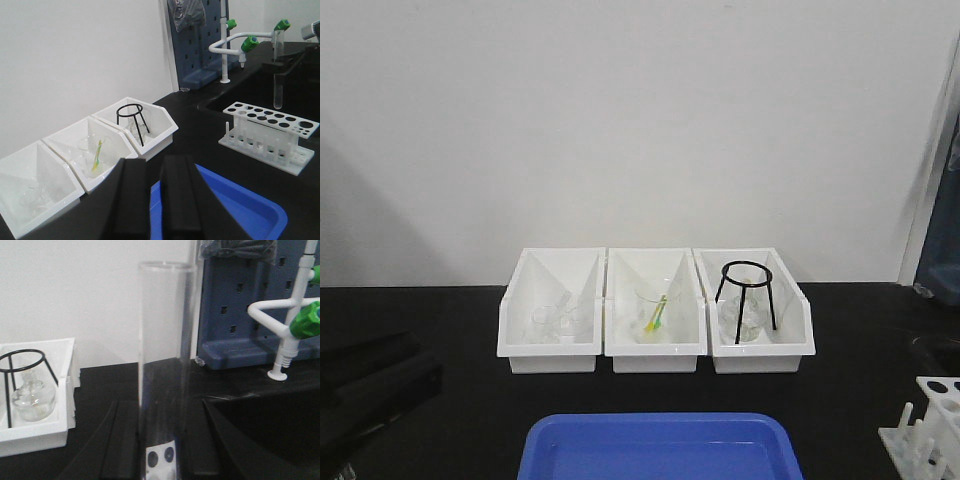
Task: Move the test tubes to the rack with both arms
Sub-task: 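Carry the test tube with the right gripper over the white rack, then lower the test tube into a rack hole and open the right gripper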
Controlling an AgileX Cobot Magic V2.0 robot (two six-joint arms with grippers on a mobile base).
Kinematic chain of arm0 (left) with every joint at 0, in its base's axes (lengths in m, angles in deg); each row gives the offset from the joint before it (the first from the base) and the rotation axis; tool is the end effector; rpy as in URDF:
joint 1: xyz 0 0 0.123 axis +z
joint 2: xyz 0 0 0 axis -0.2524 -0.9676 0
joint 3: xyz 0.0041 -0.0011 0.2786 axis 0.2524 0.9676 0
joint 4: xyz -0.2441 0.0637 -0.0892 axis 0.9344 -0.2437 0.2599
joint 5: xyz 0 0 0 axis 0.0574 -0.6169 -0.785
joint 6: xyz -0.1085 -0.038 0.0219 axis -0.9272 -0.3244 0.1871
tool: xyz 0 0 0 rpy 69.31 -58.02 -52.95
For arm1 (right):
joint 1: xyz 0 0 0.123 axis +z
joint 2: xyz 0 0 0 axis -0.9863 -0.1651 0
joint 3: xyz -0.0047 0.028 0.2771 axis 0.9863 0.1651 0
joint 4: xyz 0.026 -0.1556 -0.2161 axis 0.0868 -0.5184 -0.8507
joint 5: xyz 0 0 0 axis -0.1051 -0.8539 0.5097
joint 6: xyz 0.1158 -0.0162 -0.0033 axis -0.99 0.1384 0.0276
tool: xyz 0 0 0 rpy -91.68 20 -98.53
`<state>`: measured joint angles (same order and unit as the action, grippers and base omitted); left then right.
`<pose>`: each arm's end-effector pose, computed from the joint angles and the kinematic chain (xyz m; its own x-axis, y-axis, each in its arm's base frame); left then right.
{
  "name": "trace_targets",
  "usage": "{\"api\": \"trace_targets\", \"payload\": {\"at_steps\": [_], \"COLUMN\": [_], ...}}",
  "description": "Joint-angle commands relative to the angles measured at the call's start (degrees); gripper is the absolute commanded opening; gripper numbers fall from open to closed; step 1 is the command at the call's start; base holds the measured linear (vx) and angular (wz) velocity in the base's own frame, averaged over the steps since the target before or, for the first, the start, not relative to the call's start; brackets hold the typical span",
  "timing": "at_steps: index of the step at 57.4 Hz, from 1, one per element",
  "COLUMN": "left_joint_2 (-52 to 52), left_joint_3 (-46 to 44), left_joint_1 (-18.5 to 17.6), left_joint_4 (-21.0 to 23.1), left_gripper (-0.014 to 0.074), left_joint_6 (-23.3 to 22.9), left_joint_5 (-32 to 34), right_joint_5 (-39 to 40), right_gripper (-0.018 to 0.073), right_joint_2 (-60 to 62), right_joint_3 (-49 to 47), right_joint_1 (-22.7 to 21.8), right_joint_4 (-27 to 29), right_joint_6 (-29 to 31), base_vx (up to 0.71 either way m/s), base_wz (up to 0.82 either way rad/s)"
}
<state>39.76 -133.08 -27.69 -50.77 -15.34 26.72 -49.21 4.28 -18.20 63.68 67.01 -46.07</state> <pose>0.1484 -0.1378 0.3812 -0.0521 0.1403 -0.9887 0.6908 0.7201 0.0658 0.2854 -0.0768 0.2461 -0.0993 0.0136 -0.9950 0.2132 0.9770 -0.0079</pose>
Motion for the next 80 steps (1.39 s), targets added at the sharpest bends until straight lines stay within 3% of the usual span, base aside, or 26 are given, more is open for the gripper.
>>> {"api": "trace_targets", "payload": {"at_steps": [1,24,43,80], "left_joint_2": [0.2,0.2,0.2,0.2], "left_joint_3": [-2.0,-2.0,-2.0,-2.0], "left_joint_1": [-0.5,-0.5,-0.5,-0.5], "left_joint_4": [0.0,0.1,0.1,0.1], "left_gripper": [0.0216,0.0216,0.0216,0.0216], "left_joint_6": [0.0,-0.1,-0.1,-0.2], "left_joint_5": [4.3,4.1,3.9,2.9], "right_joint_5": [8.2,18.4,25.7,29.0], "right_gripper": [-0.0006,-0.0006,-0.0005,-0.0004], "right_joint_2": [-0.2,-8.4,-14.9,-25.2], "right_joint_3": [-1.2,-1.2,-1.2,-1.2], "right_joint_1": [-2.0,-2.7,-2.7,-2.7], "right_joint_4": [0.0,0.2,0.1,0.1], "right_joint_6": [0.1,0.0,-4.3,-4.3], "base_vx": [0.0,0.0,0.0,0.0], "base_wz": [0.0,0.0,0.0,0.0]}}
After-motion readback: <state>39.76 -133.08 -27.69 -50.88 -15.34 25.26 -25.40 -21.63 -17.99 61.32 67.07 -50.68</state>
